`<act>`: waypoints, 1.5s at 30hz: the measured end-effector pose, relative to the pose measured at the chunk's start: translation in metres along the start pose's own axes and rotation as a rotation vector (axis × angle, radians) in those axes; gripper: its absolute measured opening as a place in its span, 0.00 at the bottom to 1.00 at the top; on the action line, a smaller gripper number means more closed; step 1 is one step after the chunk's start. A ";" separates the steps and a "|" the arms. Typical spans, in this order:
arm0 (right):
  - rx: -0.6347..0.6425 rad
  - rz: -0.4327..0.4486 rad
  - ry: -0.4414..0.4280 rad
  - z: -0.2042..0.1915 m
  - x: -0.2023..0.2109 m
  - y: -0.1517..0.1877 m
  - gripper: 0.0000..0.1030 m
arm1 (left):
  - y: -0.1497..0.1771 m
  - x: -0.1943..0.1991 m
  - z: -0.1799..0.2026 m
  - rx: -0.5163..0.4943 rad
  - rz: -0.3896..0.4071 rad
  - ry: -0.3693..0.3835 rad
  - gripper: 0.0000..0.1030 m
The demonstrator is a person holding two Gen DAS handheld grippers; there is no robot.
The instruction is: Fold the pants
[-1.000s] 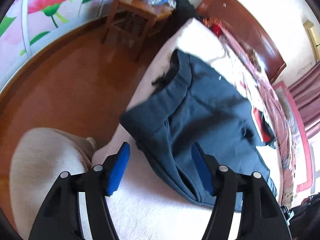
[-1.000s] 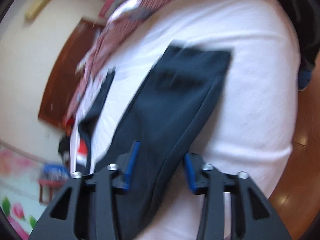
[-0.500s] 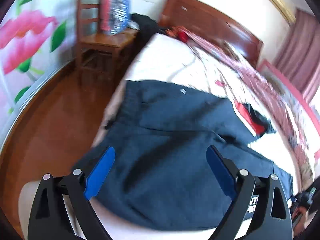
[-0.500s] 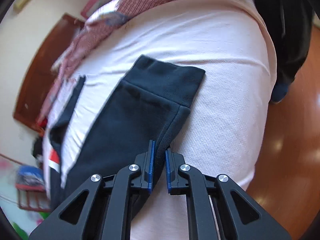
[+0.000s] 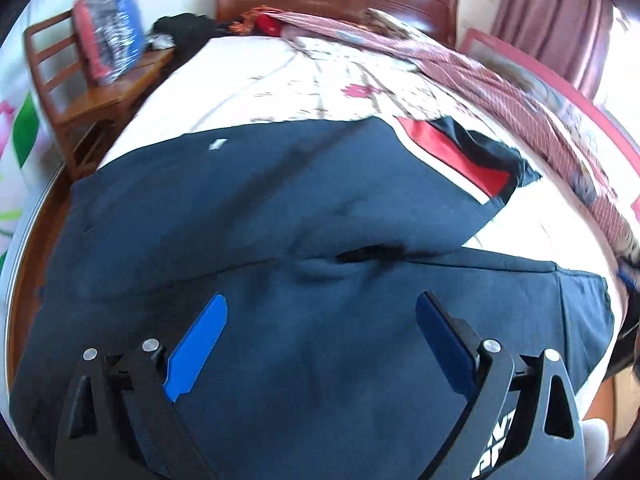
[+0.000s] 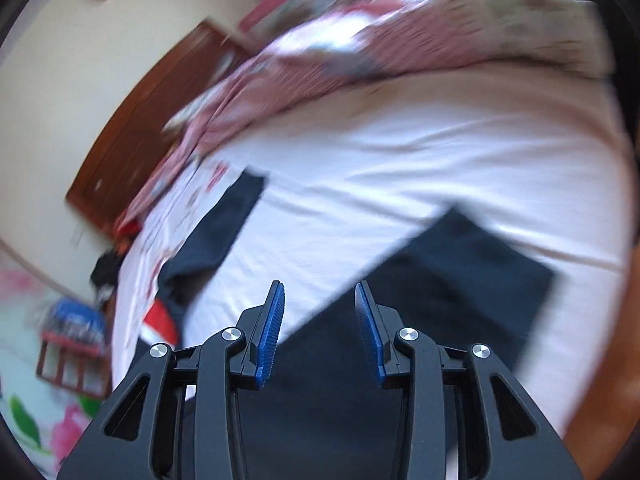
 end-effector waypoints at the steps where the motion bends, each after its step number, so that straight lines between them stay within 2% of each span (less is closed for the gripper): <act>1: 0.019 -0.031 -0.013 -0.011 -0.018 -0.004 0.35 | -0.002 -0.004 0.005 -0.013 -0.001 -0.006 0.93; 4: 0.021 -0.114 -0.080 -0.038 -0.065 -0.013 0.35 | -0.009 -0.014 0.013 -0.050 0.008 -0.041 0.96; 7: 0.044 -0.164 -0.081 -0.062 -0.111 -0.026 0.35 | -0.016 -0.020 0.013 -0.058 0.015 -0.065 0.97; 10: 0.072 -0.172 -0.077 -0.082 -0.146 -0.038 0.35 | -0.015 -0.024 0.009 -0.030 0.012 -0.040 0.97; 18: -0.024 -0.125 -0.041 -0.097 -0.221 -0.084 0.35 | -0.003 -0.020 0.006 0.010 0.038 0.031 0.98; 23: 0.003 -0.077 0.007 -0.103 -0.238 -0.090 0.33 | 0.007 -0.019 0.005 -0.014 0.028 0.046 0.98; 25: 0.049 -0.056 0.047 -0.105 -0.234 -0.087 0.05 | 0.010 -0.020 0.006 -0.033 0.018 0.042 0.98; 26: 0.056 -0.046 0.053 -0.103 -0.229 -0.087 0.00 | 0.011 -0.020 0.007 -0.041 0.018 0.040 0.98; 28: 0.026 -0.005 0.046 -0.091 -0.208 -0.088 0.00 | 0.010 -0.016 0.005 -0.036 0.024 0.046 0.98; 32: 0.058 0.062 0.080 -0.075 -0.171 -0.094 0.00 | 0.007 -0.012 -0.001 0.017 0.021 0.077 0.98; 33: 0.049 0.050 0.055 -0.070 -0.166 -0.095 0.00 | 0.007 -0.010 -0.002 0.031 0.021 0.083 0.98; 34: 0.031 -0.012 0.006 -0.065 -0.169 -0.096 0.00 | 0.007 -0.009 -0.003 0.039 0.023 0.086 0.98; 36: 0.012 -0.080 -0.029 -0.063 -0.177 -0.092 0.00 | 0.008 -0.003 -0.004 0.052 0.033 0.087 0.98; 38: 0.024 -0.105 -0.059 -0.071 -0.187 -0.088 0.08 | 0.008 -0.001 -0.004 0.052 0.031 0.081 0.98; 40: 0.045 -0.112 -0.041 -0.080 -0.202 -0.084 0.40 | 0.008 0.003 -0.006 0.052 0.030 0.068 0.98; 45: 0.021 -0.092 -0.059 -0.101 -0.242 -0.087 0.42 | 0.001 0.005 -0.018 0.071 0.041 0.026 0.98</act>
Point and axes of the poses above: each gripper's, at about its wrist camera, not at the fingertips, and x roughly against the way its jaws point, z to its right, y to its underside, the point moved 1 cm from there along -x, roughly the way its jaws point, and after that the axes turned 1 degree about -z, right-handed, at the moved point
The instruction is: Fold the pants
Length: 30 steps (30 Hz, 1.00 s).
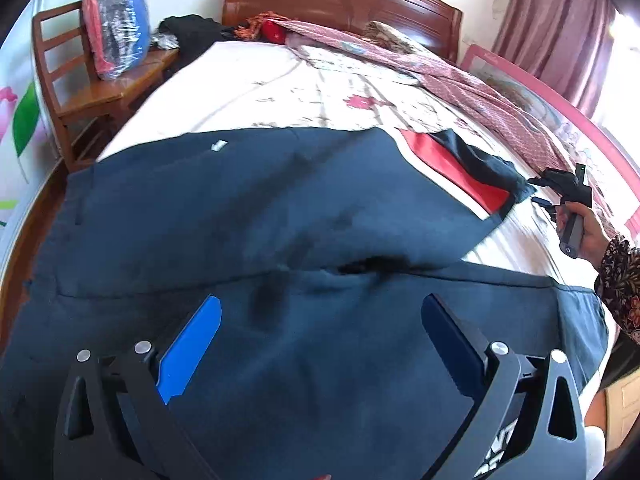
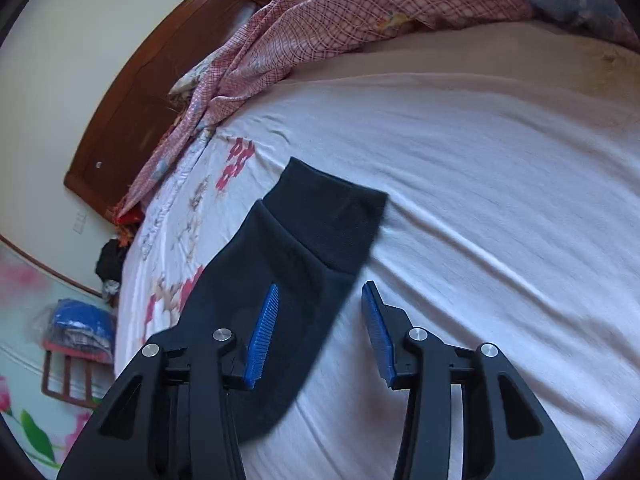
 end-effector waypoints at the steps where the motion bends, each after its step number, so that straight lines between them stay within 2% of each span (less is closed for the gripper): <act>1: 0.008 0.011 0.021 -0.004 -0.005 -0.002 0.42 | -0.002 -0.001 -0.003 0.009 0.001 -0.003 0.98; 2: 0.016 0.023 0.040 -0.007 -0.009 -0.004 0.42 | -0.005 -0.002 -0.005 0.017 0.002 -0.008 0.98; 3: 0.025 0.030 0.054 -0.009 -0.012 -0.006 0.35 | -0.007 -0.004 -0.009 0.028 0.004 -0.020 0.98; 4: 0.043 0.038 0.082 -0.013 -0.013 -0.008 0.15 | -0.009 -0.006 -0.011 0.035 0.004 -0.028 0.98; 7: 0.051 0.069 0.055 -0.012 0.004 -0.008 0.15 | -0.014 -0.008 -0.018 0.060 0.011 -0.026 0.98; 12: 0.071 0.143 0.063 0.005 0.068 -0.001 0.15 | -0.026 0.000 -0.024 0.066 0.050 -0.012 0.98; 16: 0.067 0.147 0.077 0.027 0.109 0.006 0.15 | -0.037 0.011 -0.033 0.053 0.078 -0.010 0.98; 21: 0.062 0.166 0.091 0.047 0.144 0.023 0.15 | -0.050 0.025 -0.053 0.031 0.102 -0.047 0.98; 26: -0.018 0.207 0.078 0.067 0.161 0.044 0.15 | -0.061 0.028 -0.084 0.042 0.094 -0.103 0.98; 30: -0.053 0.112 0.163 0.086 0.130 0.055 0.15 | -0.058 0.017 -0.106 0.083 0.064 -0.134 0.98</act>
Point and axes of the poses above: each gripper's, at about its wrist camera, not at the fingertips, and x roughly against the way its jaws point, z to its right, y to its underside, the point moved 1 cm from there along -x, roughly the way its jaws point, and after that the axes turned 1 degree about -z, right-handed, at the moved point
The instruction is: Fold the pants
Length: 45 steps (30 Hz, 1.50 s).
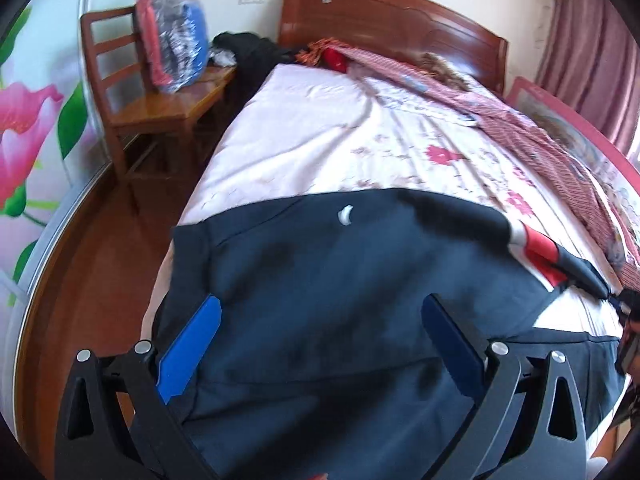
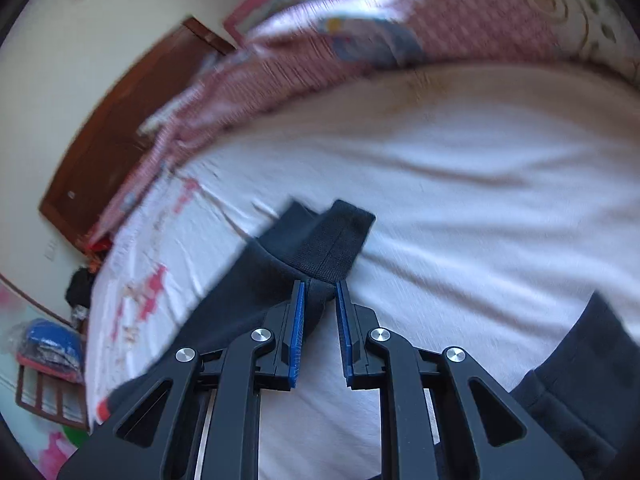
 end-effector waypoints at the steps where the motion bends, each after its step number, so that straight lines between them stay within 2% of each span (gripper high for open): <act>1: 0.002 -0.035 0.023 0.004 -0.010 0.004 0.15 | 0.002 -0.003 -0.003 0.010 -0.010 -0.007 0.98; 2: 0.006 -0.012 0.010 0.004 -0.008 0.005 0.17 | 0.004 -0.007 -0.007 0.023 -0.022 -0.014 0.98; 3: 0.006 -0.007 0.007 0.002 -0.006 0.006 0.25 | 0.005 -0.008 -0.009 0.032 -0.028 -0.011 0.98; 4: 0.000 -0.011 0.020 0.000 -0.001 0.007 0.42 | 0.006 -0.010 -0.013 0.043 -0.034 -0.004 0.98; 6: -0.018 -0.011 0.018 -0.003 0.009 0.013 0.54 | 0.010 -0.012 -0.018 0.063 -0.041 -0.004 0.98; 9: -0.030 -0.030 -0.023 -0.010 0.025 0.029 0.54 | 0.007 -0.017 -0.033 0.107 -0.050 -0.031 0.98; 12: 0.023 -0.077 -0.054 -0.032 0.035 0.053 0.54 | -0.003 -0.023 -0.052 0.163 -0.054 -0.048 0.98; 17: 0.207 -0.113 -0.097 -0.084 0.049 0.101 0.54 | -0.035 -0.040 -0.087 0.191 -0.029 -0.145 0.98; 20: 0.304 -0.153 -0.132 -0.116 0.049 0.136 0.54 | -0.052 -0.067 -0.108 0.222 -0.074 -0.175 0.98; 22: 0.340 -0.181 -0.155 -0.132 0.048 0.155 0.54 | -0.055 -0.081 -0.116 0.246 -0.113 -0.172 0.98; 25: 0.391 -0.210 -0.178 -0.153 0.047 0.173 0.54 | -0.060 -0.100 -0.120 0.265 -0.136 -0.124 0.98; 30: 0.509 -0.210 -0.208 -0.203 0.047 0.166 0.54 | -0.071 -0.124 -0.103 0.157 -0.171 -0.057 0.97; 33: 0.542 -0.209 -0.234 -0.234 0.047 0.155 0.54 | -0.073 -0.129 -0.093 0.116 -0.189 0.001 0.92; 35: 0.566 -0.212 -0.246 -0.257 0.043 0.150 0.54 | -0.072 -0.129 -0.093 0.108 -0.175 -0.015 0.81; 36: 0.573 -0.211 -0.250 -0.262 0.041 0.148 0.54 | -0.072 -0.129 -0.094 0.107 -0.176 -0.028 0.66; 37: 0.588 -0.209 -0.253 -0.272 0.039 0.149 0.54 | -0.071 -0.129 -0.098 0.111 -0.182 -0.048 0.58; 38: 0.601 -0.211 -0.255 -0.279 0.037 0.151 0.54 | -0.070 -0.130 -0.101 0.120 -0.189 -0.042 0.49; 39: 0.609 -0.215 -0.257 -0.285 0.034 0.154 0.54 | -0.069 -0.128 -0.102 0.119 -0.182 -0.015 0.45; 41: 0.632 -0.236 -0.259 -0.300 0.025 0.163 0.54 | -0.067 -0.120 -0.096 0.061 -0.155 -0.013 0.36; 42: 0.648 -0.249 -0.258 -0.306 0.020 0.167 0.54 | -0.067 -0.113 -0.089 0.007 -0.126 -0.020 0.22; 43: 0.672 -0.261 -0.251 -0.316 0.016 0.172 0.54 | -0.067 -0.106 -0.082 -0.026 -0.103 -0.018 0.14; 45: 0.712 -0.272 -0.237 -0.332 0.010 0.178 0.54 | -0.068 -0.088 -0.071 -0.055 -0.047 -0.002 0.03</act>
Point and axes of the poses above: each gripper's, at about its wrist camera, not at the fingertips, and x roughly against the way its jaws point, z to its right, y to its underside, the point moved 1 cm from there along -x, roughly the way its jaws point, and after that the axes turned 1 degree about -z, right-handed, at the moved point
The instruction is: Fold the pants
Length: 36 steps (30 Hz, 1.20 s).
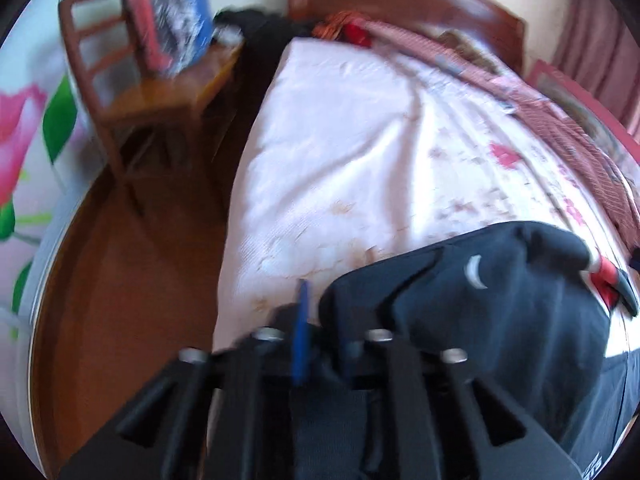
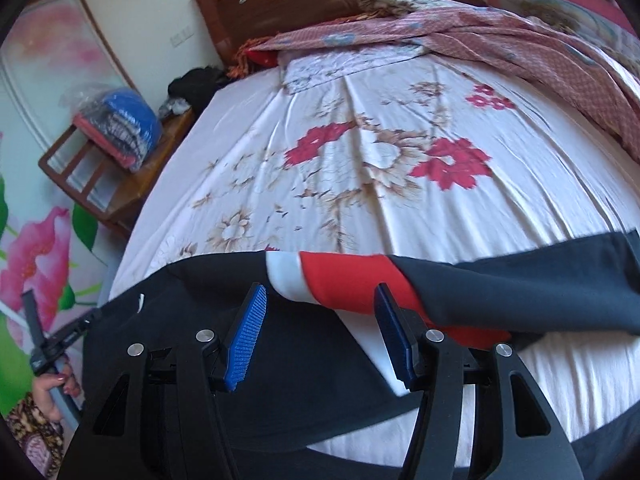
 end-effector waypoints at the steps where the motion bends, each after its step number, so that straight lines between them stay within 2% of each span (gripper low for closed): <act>1: 0.003 -0.012 -0.002 -0.006 -0.005 -0.006 0.54 | 0.000 0.008 0.003 -0.002 0.024 0.002 0.03; 5: -0.069 -0.060 -0.032 -0.013 -0.019 -0.027 0.54 | 0.006 0.036 0.011 -0.019 0.087 0.041 0.03; 9: -0.143 -0.092 -0.062 -0.019 -0.029 -0.035 0.54 | 0.012 0.038 0.005 -0.023 0.086 0.063 0.04; 10: -0.155 -0.095 -0.075 -0.020 -0.029 -0.034 0.54 | 0.011 0.033 0.003 -0.020 0.067 0.069 0.10; 11: -0.169 -0.102 -0.089 -0.022 -0.030 -0.033 0.54 | 0.010 0.028 0.003 -0.015 0.052 0.068 0.19; 13: -0.184 -0.118 -0.115 -0.027 -0.033 -0.028 0.54 | 0.007 0.017 -0.003 -0.005 0.028 0.038 0.84; 14: -0.183 -0.121 -0.125 -0.029 -0.034 -0.025 0.54 | 0.006 0.014 -0.006 0.001 0.027 0.013 0.89; 16: -0.171 -0.126 -0.134 -0.033 -0.034 -0.018 0.54 | 0.003 0.008 -0.014 0.003 0.023 -0.008 0.89; 19: -0.153 -0.129 -0.141 -0.035 -0.033 -0.011 0.54 | 0.003 -0.013 -0.025 0.019 -0.068 0.029 0.88; 21: -0.161 -0.127 -0.140 -0.033 -0.032 -0.005 0.54 | 0.006 -0.025 -0.024 -0.006 -0.118 0.049 0.88; 22: -0.167 -0.128 -0.148 -0.031 -0.031 -0.003 0.54 | 0.009 -0.030 -0.023 -0.032 -0.136 0.032 0.81; 24: -0.185 -0.128 -0.155 -0.028 -0.029 0.003 0.54 | 0.014 -0.033 -0.020 -0.071 -0.137 -0.015 0.60; 25: -0.191 -0.128 -0.158 -0.027 -0.029 0.006 0.54 | 0.016 -0.031 -0.019 -0.073 -0.123 -0.004 0.42; 28: -0.200 -0.123 -0.159 -0.024 -0.028 0.016 0.54 | 0.019 -0.020 -0.012 -0.097 -0.094 -0.007 0.36; 30: -0.208 -0.125 -0.153 -0.022 -0.029 0.024 0.54 | 0.020 -0.004 -0.007 -0.116 -0.038 -0.018 0.32; 36: -0.265 -0.136 -0.159 -0.009 -0.028 0.043 0.54 | 0.025 0.065 -0.006 -0.024 0.139 0.055 0.31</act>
Point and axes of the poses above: each gripper's, at about its wrist camera, not at the fingertips, and x roughly against the way its jaws point, z to its right, y to its underside, the point moved 1 cm from there along -x, roughly the way its jaws point, and after that the axes turned 1 degree about -z, right-handed, at the moved point
